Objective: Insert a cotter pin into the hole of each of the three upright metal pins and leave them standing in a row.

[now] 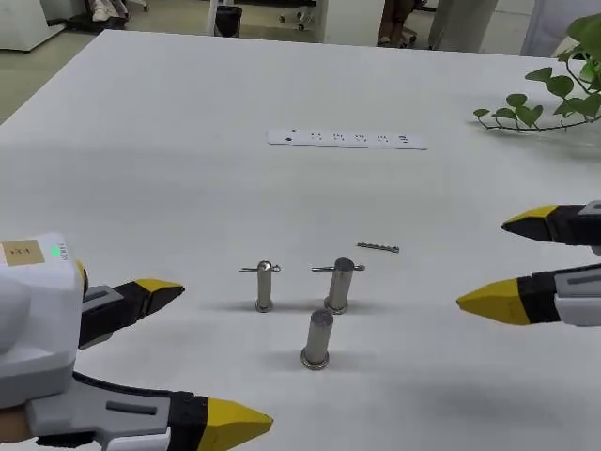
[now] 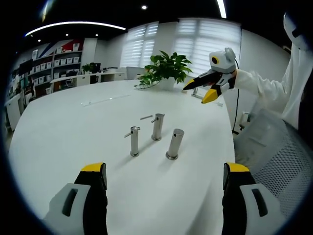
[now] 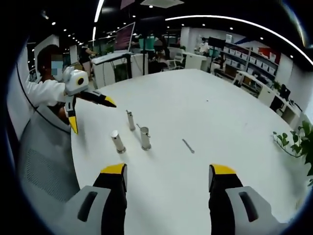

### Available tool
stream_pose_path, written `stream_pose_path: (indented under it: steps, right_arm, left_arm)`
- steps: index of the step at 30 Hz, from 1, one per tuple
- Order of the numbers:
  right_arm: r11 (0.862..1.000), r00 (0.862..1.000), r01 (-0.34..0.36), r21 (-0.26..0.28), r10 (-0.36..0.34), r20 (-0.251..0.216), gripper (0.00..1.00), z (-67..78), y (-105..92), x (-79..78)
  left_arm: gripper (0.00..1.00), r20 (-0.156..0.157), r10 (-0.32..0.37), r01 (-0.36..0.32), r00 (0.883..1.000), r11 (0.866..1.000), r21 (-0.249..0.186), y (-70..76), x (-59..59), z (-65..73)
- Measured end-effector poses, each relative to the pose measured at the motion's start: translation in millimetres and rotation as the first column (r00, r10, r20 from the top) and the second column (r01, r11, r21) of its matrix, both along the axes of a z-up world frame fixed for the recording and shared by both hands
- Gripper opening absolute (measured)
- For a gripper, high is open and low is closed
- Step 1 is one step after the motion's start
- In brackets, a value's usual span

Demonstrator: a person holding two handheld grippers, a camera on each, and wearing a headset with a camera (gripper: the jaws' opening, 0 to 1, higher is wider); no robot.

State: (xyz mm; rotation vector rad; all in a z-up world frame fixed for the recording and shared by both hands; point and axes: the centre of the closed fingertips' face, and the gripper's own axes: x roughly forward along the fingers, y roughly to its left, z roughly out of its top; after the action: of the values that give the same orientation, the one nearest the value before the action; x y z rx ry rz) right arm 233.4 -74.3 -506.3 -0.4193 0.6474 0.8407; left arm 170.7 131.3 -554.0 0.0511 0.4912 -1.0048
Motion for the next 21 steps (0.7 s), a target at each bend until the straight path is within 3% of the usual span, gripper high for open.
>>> stream_pose_path:
  steps: [8, 16, 21]
  right_arm:
    - [0.996, 0.997, -0.071, -0.061, 0.070, -0.015, 0.57, -9.2, 4.8, 25.1]
    - [0.981, 0.988, -0.149, -0.123, 0.143, -0.052, 0.49, -21.0, 14.9, 44.6]
    - [0.972, 0.981, -0.191, -0.140, 0.184, -0.060, 0.42, -25.1, 24.8, 52.8]
  left_arm:
    - [0.99, -0.002, 0.015, -0.015, 1.000, 1.000, 0.004, 5.5, -2.2, -1.2]
    - [0.99, 0.001, 0.034, -0.034, 0.999, 0.999, -0.008, 9.1, -3.1, 1.1]
    - [0.99, -0.020, 0.040, -0.041, 0.999, 0.999, -0.020, 12.3, -4.7, -3.3]
